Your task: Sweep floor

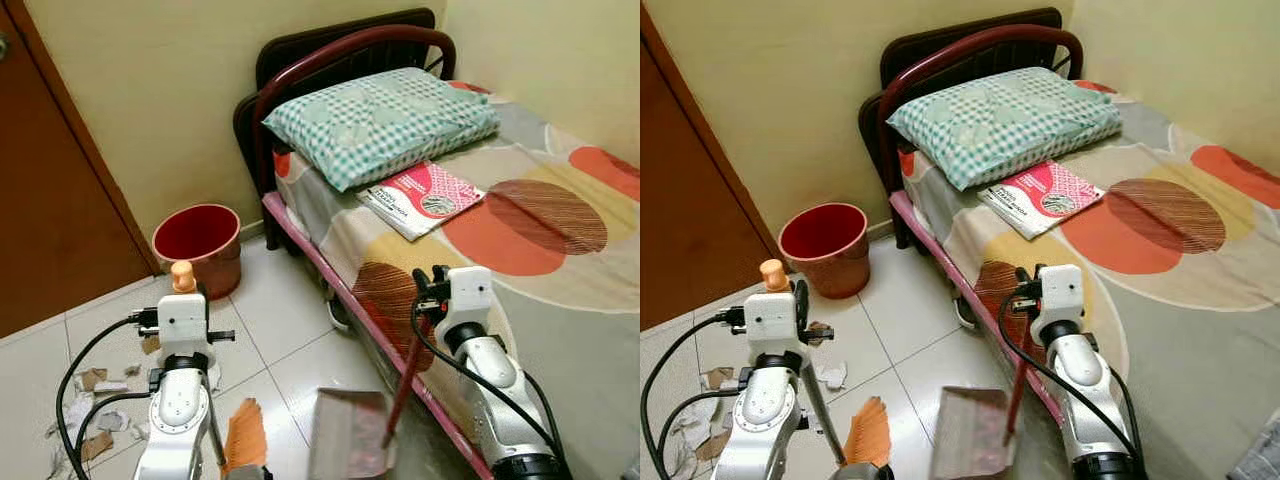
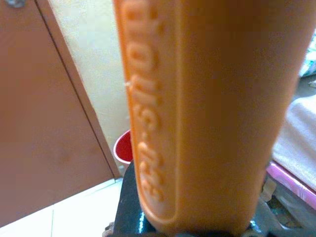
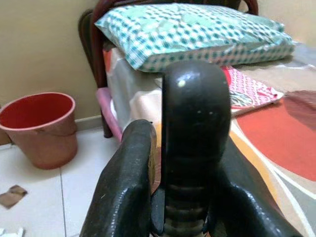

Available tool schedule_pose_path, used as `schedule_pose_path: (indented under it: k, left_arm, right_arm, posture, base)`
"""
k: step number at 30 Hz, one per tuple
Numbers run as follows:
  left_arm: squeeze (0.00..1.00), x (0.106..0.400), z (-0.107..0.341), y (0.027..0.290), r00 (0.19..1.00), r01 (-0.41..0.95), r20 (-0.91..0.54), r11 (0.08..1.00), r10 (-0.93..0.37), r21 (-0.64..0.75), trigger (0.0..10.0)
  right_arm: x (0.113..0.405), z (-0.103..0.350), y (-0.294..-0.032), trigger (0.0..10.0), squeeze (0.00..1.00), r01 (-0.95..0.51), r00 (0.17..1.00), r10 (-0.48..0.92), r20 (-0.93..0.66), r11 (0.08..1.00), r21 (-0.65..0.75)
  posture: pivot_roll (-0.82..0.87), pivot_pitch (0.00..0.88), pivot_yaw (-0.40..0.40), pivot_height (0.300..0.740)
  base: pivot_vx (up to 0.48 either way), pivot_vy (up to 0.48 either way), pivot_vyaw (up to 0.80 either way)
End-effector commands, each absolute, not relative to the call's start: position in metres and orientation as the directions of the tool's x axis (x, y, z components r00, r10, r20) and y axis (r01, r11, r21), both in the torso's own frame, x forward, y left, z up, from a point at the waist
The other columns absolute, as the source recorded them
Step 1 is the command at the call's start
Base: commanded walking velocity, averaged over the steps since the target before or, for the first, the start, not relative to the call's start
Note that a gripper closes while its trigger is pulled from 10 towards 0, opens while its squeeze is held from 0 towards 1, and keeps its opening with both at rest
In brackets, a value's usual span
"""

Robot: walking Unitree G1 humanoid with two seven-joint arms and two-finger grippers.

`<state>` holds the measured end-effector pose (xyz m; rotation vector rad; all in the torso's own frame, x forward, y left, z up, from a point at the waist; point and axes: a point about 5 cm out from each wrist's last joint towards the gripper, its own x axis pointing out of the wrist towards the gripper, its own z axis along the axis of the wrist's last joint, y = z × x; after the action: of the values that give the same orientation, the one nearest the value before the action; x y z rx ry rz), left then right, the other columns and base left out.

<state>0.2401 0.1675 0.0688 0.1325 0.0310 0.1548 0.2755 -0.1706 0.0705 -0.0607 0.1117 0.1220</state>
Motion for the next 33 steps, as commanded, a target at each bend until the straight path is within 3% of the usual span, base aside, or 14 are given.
schedule_pose_path:
  k: [1,6,12,30,33]
  left_arm:
    - [0.0,0.239,0.069,0.174,0.985,-0.163,-0.033,0.972,0.171,0.171,10.0]
    - [0.0,0.239,0.069,0.172,0.986,-0.157,-0.036,0.975,0.164,0.156,10.0]
    - [0.0,0.239,0.067,0.17,0.986,-0.15,-0.046,0.977,0.158,0.153,10.0]
    - [0.0,0.243,0.07,0.164,0.988,-0.142,-0.041,0.98,0.148,0.138,10.0]
    - [0.0,0.243,0.07,0.165,0.988,-0.144,-0.039,0.98,0.151,0.138,10.0]
  right_arm:
    - [0.276,0.071,-0.171,10.0,0.0,-0.113,0.988,0.106,-0.116,0.992,-0.054]
    - [0.273,0.072,-0.165,10.0,0.0,-0.145,0.985,0.14,-0.105,0.988,-0.045]
    - [0.273,0.076,-0.159,10.0,0.0,-0.194,0.978,0.192,-0.087,0.981,-0.018]
    - [0.28,0.081,-0.164,10.0,0.0,-0.215,0.974,0.212,-0.079,0.976,-0.039]
    - [0.28,0.082,-0.164,10.0,0.0,-0.215,0.974,0.212,-0.078,0.976,-0.039]
  posture:
    - [-0.01,0.0,0.026,0.74]
    - [-0.01,0.0,0.024,0.74]
    - [-0.02,0.0,0.023,0.74]
    - [-0.02,0.0,0.011,0.74]
    - [-0.02,0.0,0.011,0.74]
  base:
    - [0.0,0.0,0.0]
    - [0.0,0.0,0.0]
    - [0.0,0.0,0.8]
    - [0.0,0.236,0.72]
    - [0.0,0.281,0.0]
